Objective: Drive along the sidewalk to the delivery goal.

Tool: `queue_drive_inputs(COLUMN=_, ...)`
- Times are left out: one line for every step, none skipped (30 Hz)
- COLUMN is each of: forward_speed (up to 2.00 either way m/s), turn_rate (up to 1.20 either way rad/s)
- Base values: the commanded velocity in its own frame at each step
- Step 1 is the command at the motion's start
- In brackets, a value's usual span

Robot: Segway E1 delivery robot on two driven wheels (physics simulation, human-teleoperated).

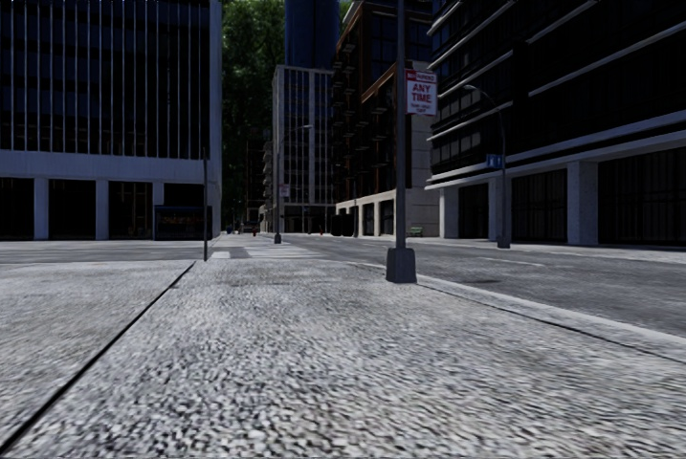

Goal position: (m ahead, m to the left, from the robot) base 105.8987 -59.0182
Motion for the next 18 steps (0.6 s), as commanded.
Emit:
queue_drive_inputs(forward_speed=2.00, turn_rate=0.37)
queue_drive_inputs(forward_speed=2.00, turn_rate=0.37)
queue_drive_inputs(forward_speed=2.00, turn_rate=0.37)
queue_drive_inputs(forward_speed=2.00, turn_rate=0.37)
queue_drive_inputs(forward_speed=2.00, turn_rate=0.37)
queue_drive_inputs(forward_speed=2.00, turn_rate=0.24)
queue_drive_inputs(forward_speed=2.00, turn_rate=0.24)
queue_drive_inputs(forward_speed=2.00, turn_rate=0.07)
queue_drive_inputs(forward_speed=2.00, turn_rate=0.00)
queue_drive_inputs(forward_speed=2.00, turn_rate=0.00)
queue_drive_inputs(forward_speed=2.00, turn_rate=0.00)
queue_drive_inputs(forward_speed=2.00, turn_rate=0.00)
queue_drive_inputs(forward_speed=2.00, turn_rate=0.00)
queue_drive_inputs(forward_speed=2.00, turn_rate=0.00)
queue_drive_inputs(forward_speed=2.00, turn_rate=0.00)
queue_drive_inputs(forward_speed=2.00, turn_rate=0.00)
queue_drive_inputs(forward_speed=2.00, turn_rate=0.00)
queue_drive_inputs(forward_speed=2.00, turn_rate=0.00)
